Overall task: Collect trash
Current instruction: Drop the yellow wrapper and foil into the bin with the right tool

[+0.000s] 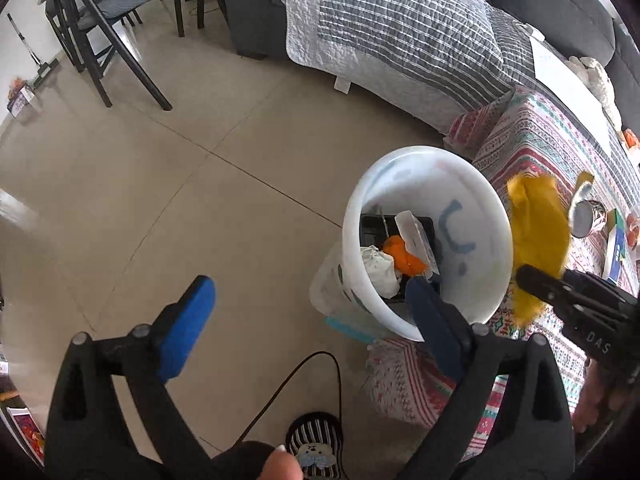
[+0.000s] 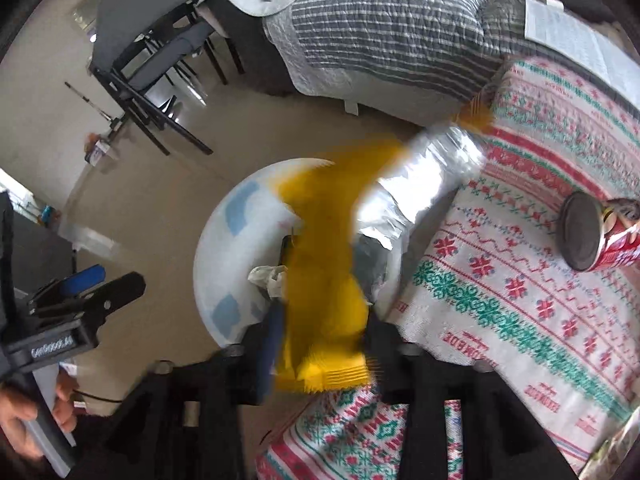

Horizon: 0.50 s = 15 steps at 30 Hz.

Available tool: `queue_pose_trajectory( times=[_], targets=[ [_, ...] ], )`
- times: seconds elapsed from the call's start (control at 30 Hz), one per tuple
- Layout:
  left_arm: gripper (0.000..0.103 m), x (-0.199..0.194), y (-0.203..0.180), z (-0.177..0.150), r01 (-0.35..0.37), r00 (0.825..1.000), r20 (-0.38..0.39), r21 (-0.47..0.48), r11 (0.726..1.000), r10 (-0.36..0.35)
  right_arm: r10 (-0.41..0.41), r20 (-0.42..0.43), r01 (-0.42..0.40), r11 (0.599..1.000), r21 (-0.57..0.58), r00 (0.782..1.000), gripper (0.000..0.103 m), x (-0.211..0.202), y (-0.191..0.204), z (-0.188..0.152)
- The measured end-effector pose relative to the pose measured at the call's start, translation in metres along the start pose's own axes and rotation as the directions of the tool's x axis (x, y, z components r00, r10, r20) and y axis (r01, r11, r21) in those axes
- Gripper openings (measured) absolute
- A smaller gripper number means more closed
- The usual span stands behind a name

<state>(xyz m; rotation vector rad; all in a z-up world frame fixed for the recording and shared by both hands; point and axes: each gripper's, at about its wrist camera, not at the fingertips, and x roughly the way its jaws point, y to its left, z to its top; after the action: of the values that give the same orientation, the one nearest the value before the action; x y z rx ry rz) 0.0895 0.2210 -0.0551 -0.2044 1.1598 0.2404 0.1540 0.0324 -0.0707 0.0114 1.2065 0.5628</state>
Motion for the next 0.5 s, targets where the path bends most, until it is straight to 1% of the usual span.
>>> queue_pose_trajectory(
  times=[0.03,0.1,0.27,0.37,0.5],
  targets=[
    [0.096,0.000,-0.002,0.000,0.000,1.000,-0.001,0.006,1.000,0.000,0.004,0.006,-0.005,1.000,0.015,1.000,0.057,0.000,-0.002,0.000],
    [0.096,0.000,-0.004,0.001,0.008,1.000,-0.003,0.011,1.000,-0.008,0.002,0.018,-0.003,1.000,0.028,1.000,0.057,-0.005,-0.007,0.000],
    [0.096,-0.005,-0.013,0.001,0.031,0.999,0.003,0.036,0.999,-0.032,-0.043,0.033,0.041,0.998,0.047,0.999,0.060,-0.027,-0.023,-0.007],
    [0.096,-0.007,-0.023,-0.001,0.049,0.999,-0.002,0.057,0.997,-0.049,-0.079,0.041,0.077,0.995,0.062,0.996,0.065,-0.045,-0.037,-0.015],
    [0.096,-0.006,-0.038,-0.003,0.050,0.999,-0.010,0.098,0.994,-0.049,-0.125,0.049,0.120,0.988,0.094,0.991,0.072,-0.075,-0.059,-0.029]
  ],
)
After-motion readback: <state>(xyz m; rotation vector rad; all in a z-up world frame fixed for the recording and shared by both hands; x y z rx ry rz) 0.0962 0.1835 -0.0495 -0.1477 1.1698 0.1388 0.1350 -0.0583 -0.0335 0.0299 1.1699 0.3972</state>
